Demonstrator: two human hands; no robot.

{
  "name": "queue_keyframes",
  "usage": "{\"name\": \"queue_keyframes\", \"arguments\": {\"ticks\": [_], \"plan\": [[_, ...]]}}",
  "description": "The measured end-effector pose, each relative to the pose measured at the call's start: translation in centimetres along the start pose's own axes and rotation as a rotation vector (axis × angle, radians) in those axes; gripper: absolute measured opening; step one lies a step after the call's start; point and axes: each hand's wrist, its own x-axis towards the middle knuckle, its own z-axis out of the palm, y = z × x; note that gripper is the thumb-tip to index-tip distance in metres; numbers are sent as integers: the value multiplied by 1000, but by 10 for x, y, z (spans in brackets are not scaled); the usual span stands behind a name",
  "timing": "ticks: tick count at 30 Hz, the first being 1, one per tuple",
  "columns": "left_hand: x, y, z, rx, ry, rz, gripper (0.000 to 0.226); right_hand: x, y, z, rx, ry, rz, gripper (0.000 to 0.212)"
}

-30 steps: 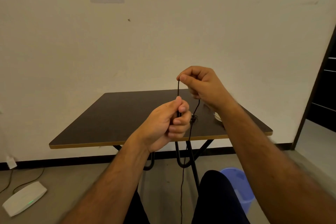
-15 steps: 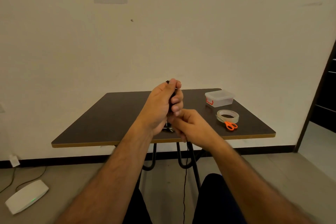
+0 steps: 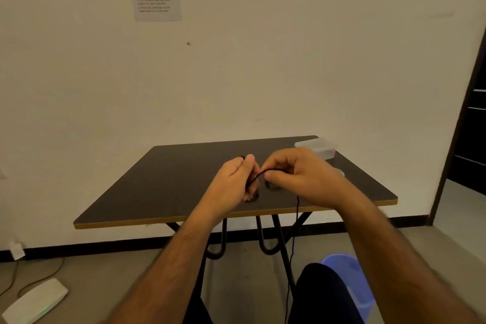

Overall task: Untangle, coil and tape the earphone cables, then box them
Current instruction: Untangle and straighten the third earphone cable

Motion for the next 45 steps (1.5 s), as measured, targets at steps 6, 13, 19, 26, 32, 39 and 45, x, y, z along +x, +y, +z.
{"name": "queue_keyframes", "arguments": {"ticks": [6,13,19,26,32,39,45], "plan": [[-6,7,5,-416,-214,-152,43,29,4,-14,117,111,-87,4],[-8,14,7,-734,-339,-169,40,36,19,10,432,156,-54,7],[-3,23,1,-742,-271,-46,34,9,38,56,623,48,43,28],[11,24,-9,-534,-62,48,33,-6,37,65,498,-162,120,15],[19,19,-18,-202,79,87,35,-10,22,41,362,-205,99,16],[9,12,-6,27,-74,-42,46,9,3,2,68,83,-35,7],[-2,22,5,-381,-307,-166,45,29,9,-15,316,88,-102,7]]}}
